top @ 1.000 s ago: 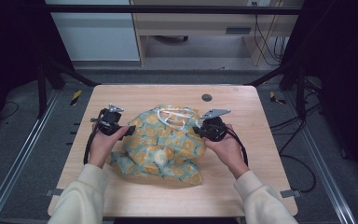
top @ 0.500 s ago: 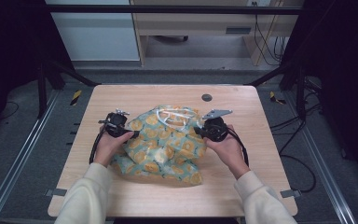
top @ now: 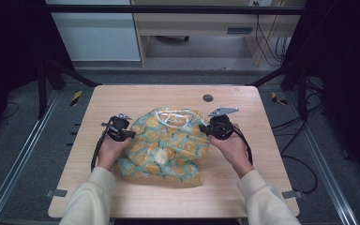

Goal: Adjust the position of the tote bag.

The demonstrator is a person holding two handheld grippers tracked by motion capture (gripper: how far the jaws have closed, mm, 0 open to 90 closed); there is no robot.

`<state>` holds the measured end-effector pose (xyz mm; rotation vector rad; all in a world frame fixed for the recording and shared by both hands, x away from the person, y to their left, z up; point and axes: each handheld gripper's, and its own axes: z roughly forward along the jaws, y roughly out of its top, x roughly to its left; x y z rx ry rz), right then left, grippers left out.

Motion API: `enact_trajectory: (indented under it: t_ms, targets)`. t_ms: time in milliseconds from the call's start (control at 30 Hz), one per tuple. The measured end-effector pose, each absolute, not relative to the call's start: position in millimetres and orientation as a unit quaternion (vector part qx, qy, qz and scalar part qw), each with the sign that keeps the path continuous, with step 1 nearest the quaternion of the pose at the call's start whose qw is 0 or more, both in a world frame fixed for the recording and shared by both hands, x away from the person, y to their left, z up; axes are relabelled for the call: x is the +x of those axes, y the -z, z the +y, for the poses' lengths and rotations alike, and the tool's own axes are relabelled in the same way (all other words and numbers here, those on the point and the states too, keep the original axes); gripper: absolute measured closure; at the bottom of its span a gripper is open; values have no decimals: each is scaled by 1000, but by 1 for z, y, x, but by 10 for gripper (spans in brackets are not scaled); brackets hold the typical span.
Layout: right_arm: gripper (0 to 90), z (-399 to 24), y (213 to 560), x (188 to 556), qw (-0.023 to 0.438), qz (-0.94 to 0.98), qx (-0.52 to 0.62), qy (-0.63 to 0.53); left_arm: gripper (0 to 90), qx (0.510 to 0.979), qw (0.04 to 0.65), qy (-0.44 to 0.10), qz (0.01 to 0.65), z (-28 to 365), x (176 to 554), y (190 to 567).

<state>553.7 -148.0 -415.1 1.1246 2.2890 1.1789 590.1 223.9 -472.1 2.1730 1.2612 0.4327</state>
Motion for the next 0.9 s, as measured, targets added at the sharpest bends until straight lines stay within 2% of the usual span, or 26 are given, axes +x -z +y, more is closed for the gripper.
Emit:
enact_trajectory:
  t_ms: [200,533,900]
  targets:
    - [888,-154,411,554,171,799,398,-416,900,810,306,-178,468,227,584,462]
    - [898,-167,391,546,194,788,393,-433,900,792,354,-226,443,237,556,422]
    - [898,-168,374,537,203,787,379,-442,900,786,371,-241,431,240,544,405]
